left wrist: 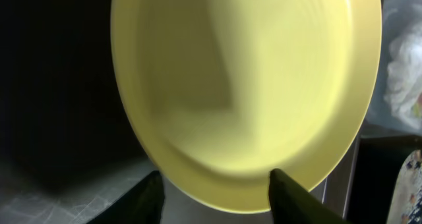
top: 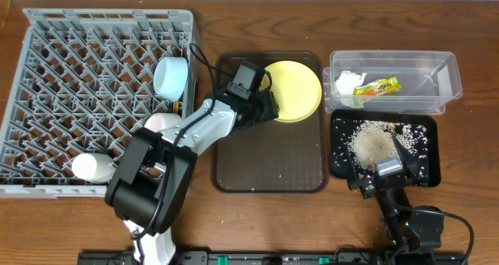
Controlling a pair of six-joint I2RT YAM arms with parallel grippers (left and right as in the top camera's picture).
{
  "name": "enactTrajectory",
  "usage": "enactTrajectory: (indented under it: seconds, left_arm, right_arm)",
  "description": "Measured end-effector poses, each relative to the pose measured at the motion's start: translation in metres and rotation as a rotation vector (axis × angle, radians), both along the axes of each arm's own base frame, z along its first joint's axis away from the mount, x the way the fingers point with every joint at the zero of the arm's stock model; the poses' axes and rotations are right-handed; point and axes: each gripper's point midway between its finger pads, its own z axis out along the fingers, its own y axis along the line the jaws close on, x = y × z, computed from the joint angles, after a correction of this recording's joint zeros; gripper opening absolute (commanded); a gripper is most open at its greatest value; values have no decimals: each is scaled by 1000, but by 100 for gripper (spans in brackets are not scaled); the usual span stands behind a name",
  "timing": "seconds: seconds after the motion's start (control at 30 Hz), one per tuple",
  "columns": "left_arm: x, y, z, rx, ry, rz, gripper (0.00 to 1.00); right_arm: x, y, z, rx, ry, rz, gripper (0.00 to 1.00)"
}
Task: Sort waste into correct bins and load items into the dishwasher
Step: 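Lift the yellow plate and stand it in the rack's left side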
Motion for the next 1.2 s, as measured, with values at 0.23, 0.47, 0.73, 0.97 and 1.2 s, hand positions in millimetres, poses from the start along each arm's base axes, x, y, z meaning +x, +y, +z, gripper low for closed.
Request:
enactTrajectory:
  seconds: [0.23,0.47,0.73,0.97,1.2]
  left_arm:
    - [0,-2,-23,-42,82,36,22]
    - [5,10,-25,-116,136,48,8]
    - [17,31,-2,-292,134,-22,8]
    - [38,81,122,-486,-138,-79,8]
    - [30,206,211,-523,-356,101,8]
  right_arm:
    - [0,0,0,0,0,0,99]
    - [0,0,0,0,0,0,99]
    - [0,0,0,0,0,0,99]
    - [0,0,0,0,0,0,99]
    - [0,0,0,0,0,0,99]
